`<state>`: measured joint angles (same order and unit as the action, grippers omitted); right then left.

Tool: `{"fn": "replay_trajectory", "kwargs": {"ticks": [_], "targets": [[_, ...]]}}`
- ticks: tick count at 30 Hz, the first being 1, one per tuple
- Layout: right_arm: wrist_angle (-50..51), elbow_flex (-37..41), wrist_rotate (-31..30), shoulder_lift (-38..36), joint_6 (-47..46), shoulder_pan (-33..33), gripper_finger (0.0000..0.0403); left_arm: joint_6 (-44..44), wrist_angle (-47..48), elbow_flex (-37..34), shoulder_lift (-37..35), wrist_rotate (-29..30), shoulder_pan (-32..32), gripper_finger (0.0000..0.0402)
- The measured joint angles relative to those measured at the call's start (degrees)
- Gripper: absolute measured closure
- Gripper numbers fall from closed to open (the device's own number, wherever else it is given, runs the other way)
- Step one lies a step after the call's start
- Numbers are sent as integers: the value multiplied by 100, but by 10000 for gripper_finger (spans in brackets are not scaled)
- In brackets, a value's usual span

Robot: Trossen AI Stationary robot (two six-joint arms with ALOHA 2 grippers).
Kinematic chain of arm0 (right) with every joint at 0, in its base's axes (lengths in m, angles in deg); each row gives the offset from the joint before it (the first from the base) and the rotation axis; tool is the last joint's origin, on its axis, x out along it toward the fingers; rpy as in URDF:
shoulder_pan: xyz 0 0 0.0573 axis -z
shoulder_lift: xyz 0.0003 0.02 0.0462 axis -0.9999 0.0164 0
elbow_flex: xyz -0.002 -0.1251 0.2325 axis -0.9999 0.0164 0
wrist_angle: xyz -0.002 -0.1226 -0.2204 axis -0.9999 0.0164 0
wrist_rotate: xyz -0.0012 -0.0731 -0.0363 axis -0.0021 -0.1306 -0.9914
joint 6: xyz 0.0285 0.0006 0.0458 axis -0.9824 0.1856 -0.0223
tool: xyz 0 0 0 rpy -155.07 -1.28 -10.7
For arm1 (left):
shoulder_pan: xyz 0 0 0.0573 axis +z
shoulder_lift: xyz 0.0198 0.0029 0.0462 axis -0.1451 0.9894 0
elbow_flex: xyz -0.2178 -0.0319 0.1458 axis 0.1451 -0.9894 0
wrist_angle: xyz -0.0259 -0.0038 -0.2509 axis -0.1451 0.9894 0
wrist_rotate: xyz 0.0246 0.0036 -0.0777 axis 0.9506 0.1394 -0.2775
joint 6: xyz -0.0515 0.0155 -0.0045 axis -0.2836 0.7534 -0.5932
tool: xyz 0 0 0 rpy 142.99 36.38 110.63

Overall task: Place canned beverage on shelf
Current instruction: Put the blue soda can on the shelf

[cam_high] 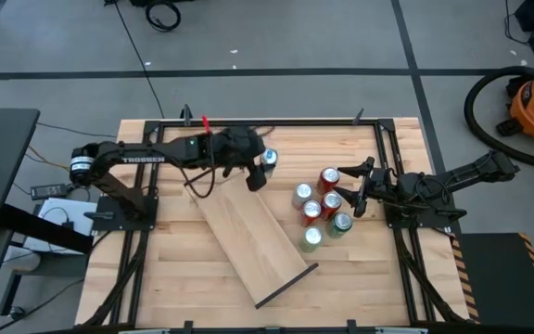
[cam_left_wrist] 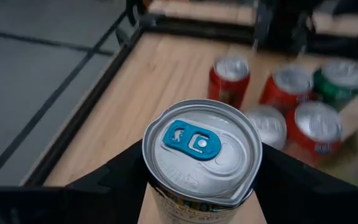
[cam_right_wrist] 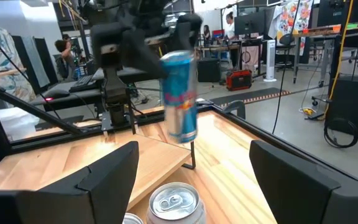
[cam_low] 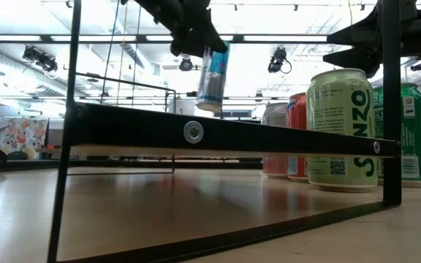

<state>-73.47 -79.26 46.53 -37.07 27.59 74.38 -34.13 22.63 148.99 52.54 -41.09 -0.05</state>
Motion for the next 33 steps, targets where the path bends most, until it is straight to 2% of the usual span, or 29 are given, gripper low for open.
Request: {"fn": "replay_trajectory", "kwargs": {"ticks": [4,9,14,20,28,33], "targets": [[1,0,0,0,-2,0,85,5,271,0,4,487,-308,153],[2,0,4,0,-12,0,85,55,259,-53,-43,763,-653,153],[2,1,7,55,-26,0,85,-171,164,-661,-215,995,-880,153],[-91,2,4,159,-70,0,85,-825,-254,-1513,-1021,1246,-1074,153],[-317,2,-67,289,-34,0,85,-1973,-461,-2580,-2139,2406,-1751,153],[-713,2,-146,383,176,0,85,-2500,-332,-2828,-2329,2880,-2262,153]]}}
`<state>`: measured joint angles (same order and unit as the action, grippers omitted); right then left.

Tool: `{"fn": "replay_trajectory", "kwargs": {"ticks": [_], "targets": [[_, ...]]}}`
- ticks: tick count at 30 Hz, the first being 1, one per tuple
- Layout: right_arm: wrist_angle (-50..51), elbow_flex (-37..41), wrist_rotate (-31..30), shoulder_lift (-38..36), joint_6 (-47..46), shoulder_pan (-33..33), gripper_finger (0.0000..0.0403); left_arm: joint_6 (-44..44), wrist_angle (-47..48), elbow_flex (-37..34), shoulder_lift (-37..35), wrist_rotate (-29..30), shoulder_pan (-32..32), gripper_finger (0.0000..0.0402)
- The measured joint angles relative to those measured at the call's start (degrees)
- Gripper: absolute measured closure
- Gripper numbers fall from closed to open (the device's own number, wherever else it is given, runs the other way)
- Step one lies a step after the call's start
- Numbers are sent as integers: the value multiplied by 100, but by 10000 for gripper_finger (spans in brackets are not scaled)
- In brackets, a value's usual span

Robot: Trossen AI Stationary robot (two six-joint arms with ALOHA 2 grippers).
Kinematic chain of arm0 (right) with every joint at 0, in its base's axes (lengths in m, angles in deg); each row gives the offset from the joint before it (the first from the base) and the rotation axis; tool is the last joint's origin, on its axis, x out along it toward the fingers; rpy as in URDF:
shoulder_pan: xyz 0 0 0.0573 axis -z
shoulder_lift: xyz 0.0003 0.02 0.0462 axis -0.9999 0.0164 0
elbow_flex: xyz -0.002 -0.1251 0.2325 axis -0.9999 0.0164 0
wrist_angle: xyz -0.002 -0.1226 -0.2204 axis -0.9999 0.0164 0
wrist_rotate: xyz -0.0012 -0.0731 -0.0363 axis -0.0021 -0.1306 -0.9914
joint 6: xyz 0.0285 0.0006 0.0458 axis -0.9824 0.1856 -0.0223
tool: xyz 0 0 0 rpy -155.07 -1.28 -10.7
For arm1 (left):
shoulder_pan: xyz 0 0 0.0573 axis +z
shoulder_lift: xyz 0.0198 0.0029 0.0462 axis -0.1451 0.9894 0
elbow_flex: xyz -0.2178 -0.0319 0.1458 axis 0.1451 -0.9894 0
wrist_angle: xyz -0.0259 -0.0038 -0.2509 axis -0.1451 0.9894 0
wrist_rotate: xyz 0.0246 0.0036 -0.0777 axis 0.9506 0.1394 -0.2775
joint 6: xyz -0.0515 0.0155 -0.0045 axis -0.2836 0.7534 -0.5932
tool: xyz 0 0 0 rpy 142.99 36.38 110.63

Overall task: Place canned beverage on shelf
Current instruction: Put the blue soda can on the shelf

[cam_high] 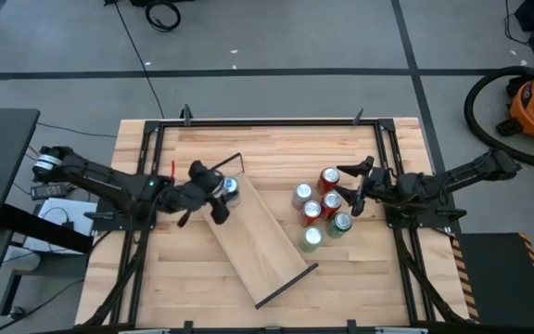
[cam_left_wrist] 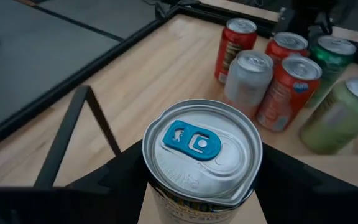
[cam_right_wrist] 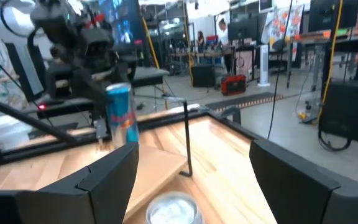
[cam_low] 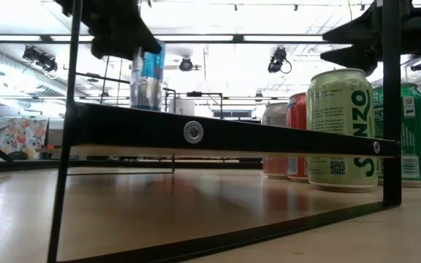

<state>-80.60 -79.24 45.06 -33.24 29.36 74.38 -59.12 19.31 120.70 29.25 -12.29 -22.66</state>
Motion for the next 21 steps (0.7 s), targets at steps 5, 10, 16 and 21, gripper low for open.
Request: {"fn": "replay_trajectory", "kwargs": {"ticks": [5,10,16,21], "targets": [[-526,0,4,52,594,7,85,-456,275,15,9,447,-461,153],[-742,0,50,89,1038,7,85,-1495,1175,20,12,969,-939,152],[-757,0,203,89,1222,14,85,-2418,1990,9,15,1440,-1557,152],[-910,0,478,89,1411,22,85,-3103,2453,7,17,1915,-1907,152]]}}
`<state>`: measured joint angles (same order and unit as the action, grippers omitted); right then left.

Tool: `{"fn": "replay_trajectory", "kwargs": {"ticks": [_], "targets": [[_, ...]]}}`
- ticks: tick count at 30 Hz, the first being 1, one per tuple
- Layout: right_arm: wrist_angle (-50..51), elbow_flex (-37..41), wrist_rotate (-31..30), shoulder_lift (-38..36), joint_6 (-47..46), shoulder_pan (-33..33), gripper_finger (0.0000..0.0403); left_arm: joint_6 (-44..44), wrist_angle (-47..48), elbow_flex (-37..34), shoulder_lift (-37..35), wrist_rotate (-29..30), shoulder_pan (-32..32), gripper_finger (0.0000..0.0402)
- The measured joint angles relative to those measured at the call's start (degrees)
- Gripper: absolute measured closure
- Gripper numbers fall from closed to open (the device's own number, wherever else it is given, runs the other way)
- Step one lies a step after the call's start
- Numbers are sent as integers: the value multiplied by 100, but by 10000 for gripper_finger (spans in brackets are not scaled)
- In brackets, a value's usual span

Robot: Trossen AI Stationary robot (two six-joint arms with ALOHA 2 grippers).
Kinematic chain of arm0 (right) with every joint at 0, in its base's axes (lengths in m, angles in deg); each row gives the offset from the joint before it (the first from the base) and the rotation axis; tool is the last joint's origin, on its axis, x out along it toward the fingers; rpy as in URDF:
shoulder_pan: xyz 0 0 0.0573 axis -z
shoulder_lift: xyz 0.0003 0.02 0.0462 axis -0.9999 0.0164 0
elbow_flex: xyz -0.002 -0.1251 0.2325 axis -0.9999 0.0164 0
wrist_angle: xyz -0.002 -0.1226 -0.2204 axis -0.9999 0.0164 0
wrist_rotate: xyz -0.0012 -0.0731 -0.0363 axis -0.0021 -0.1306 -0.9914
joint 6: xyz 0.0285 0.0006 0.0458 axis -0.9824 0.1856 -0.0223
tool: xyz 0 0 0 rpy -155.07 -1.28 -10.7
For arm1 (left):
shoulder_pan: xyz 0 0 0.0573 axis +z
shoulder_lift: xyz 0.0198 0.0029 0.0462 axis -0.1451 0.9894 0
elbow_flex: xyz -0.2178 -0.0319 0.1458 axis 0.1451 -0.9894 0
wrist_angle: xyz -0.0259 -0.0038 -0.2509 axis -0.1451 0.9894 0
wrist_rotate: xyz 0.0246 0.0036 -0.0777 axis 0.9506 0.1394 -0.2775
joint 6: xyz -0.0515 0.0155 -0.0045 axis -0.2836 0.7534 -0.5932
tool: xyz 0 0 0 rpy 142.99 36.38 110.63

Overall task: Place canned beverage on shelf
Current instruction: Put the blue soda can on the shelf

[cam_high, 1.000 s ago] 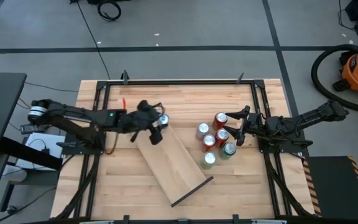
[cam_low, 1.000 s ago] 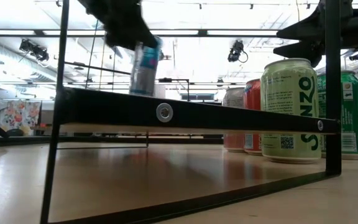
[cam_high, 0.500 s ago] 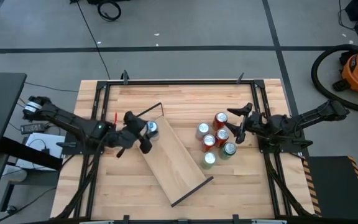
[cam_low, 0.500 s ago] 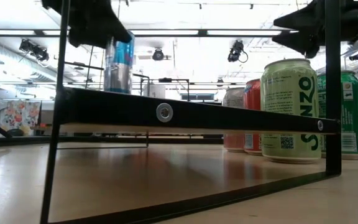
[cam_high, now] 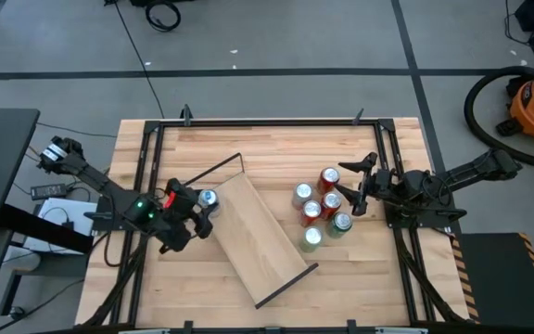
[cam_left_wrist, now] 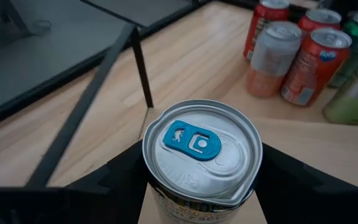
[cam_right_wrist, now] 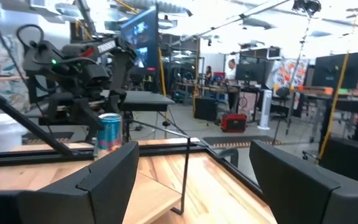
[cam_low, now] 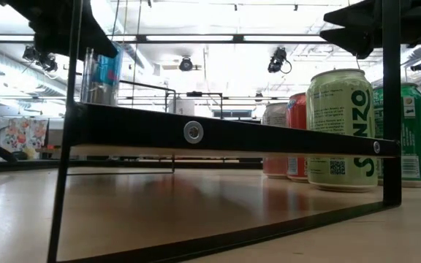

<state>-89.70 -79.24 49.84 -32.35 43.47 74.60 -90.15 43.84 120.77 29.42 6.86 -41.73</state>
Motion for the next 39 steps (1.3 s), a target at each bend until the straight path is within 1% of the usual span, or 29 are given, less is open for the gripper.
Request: {"fn": "replay_trajectory", "kwargs": {"ticks": [7,12,15,17,22,25,34,37,39], "targets": [[-10,0,237,0,67,0,85,-207,150,1,53,397,-260,152],[-6,0,392,4,61,0,85,-350,146,2,421,724,-427,152],[0,0,405,4,56,0,85,-496,233,0,597,810,-510,152],[3,0,405,4,56,0,85,-719,460,0,638,810,-541,152],[3,0,405,4,50,0,85,-1659,1332,0,645,674,-564,152],[1,0,405,4,43,2,85,-1938,1500,0,645,641,-615,152],[-8,0,405,4,58,2,85,-1924,1542,0,645,607,-622,152],[-33,0,407,4,64,0,85,-1830,1356,0,645,598,-622,152],[-56,0,430,4,89,2,85,-1599,1085,0,645,591,-591,152]]}}
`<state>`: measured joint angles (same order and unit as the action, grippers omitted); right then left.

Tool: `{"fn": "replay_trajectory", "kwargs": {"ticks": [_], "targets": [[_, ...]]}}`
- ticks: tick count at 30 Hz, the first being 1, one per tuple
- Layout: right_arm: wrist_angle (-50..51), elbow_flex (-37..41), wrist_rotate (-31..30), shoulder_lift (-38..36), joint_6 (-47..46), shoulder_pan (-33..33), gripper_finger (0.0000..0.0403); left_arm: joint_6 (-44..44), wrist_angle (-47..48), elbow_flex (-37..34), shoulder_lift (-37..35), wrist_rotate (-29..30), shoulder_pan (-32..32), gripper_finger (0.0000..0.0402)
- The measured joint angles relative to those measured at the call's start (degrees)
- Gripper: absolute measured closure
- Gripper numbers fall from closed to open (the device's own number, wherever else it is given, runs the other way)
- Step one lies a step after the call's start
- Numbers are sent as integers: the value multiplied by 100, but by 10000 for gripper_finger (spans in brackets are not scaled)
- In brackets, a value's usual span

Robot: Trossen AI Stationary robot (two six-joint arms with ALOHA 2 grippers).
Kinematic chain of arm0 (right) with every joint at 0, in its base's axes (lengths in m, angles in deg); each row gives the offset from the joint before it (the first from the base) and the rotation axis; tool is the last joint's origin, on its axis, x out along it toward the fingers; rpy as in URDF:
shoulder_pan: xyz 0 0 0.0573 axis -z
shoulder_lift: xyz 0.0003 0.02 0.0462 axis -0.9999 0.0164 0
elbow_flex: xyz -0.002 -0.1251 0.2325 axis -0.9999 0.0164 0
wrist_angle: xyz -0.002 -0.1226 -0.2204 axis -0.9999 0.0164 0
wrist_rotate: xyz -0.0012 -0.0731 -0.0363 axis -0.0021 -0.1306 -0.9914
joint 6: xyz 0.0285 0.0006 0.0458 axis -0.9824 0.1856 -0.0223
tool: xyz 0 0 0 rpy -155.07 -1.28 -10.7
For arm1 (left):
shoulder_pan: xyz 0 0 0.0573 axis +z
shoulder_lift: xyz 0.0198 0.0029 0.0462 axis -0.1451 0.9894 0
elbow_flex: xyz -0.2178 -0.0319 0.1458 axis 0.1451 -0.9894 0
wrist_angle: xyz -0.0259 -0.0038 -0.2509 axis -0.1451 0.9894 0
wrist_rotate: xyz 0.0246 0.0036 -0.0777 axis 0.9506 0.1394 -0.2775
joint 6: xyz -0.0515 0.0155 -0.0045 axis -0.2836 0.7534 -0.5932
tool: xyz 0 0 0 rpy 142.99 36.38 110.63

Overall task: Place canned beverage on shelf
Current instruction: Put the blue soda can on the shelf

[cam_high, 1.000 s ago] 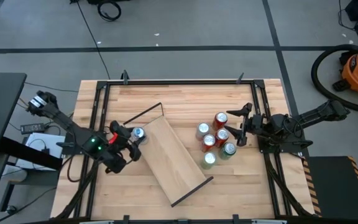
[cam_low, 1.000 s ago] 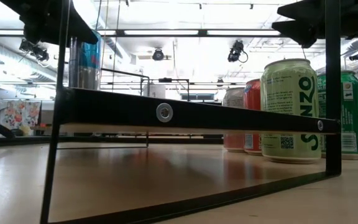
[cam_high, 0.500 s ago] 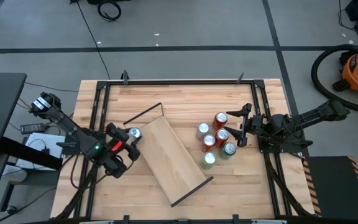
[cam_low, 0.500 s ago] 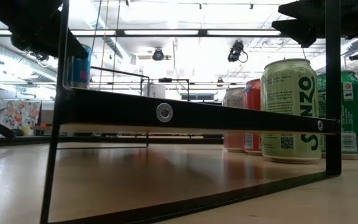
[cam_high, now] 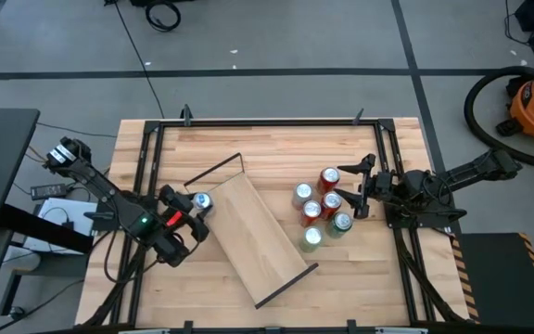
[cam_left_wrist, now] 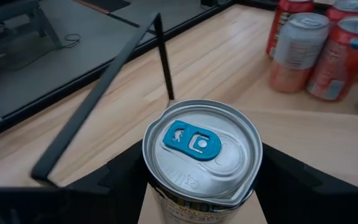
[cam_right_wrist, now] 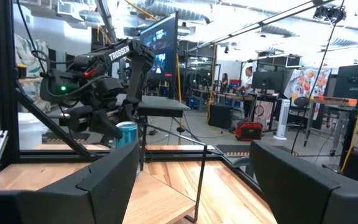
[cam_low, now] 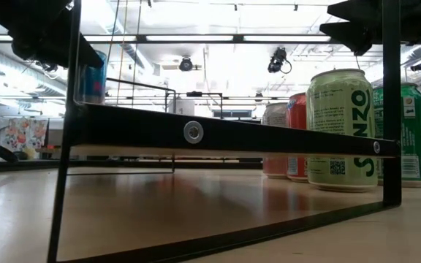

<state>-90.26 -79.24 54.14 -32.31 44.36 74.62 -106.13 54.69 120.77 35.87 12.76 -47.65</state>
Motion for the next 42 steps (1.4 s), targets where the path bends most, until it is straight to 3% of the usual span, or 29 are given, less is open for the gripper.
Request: {"fn": "replay_trajectory", "kwargs": {"ticks": [4,8,12,16,23,31,38,42], "targets": [[-60,0,19,0,21,-2,85,1297,-1399,-2,0,-53,195,152],[-86,0,19,0,93,-2,85,2920,-2593,-2,0,-575,631,152],[-87,0,21,0,105,-2,85,3759,-3025,-2,0,-1194,1133,152],[-83,0,21,18,105,-2,85,4251,-3084,-2,-2,-1369,1351,152],[-87,0,21,120,147,-2,85,3874,-2740,-262,-113,-1212,1206,152],[-198,0,50,136,123,-2,85,3479,-3697,-1106,-723,-1021,984,152],[-204,0,62,136,123,-1,85,3364,-3266,-1132,-1149,-934,944,152],[-197,0,62,136,123,0,85,2790,-2585,-1132,-1217,-860,948,152]]}}
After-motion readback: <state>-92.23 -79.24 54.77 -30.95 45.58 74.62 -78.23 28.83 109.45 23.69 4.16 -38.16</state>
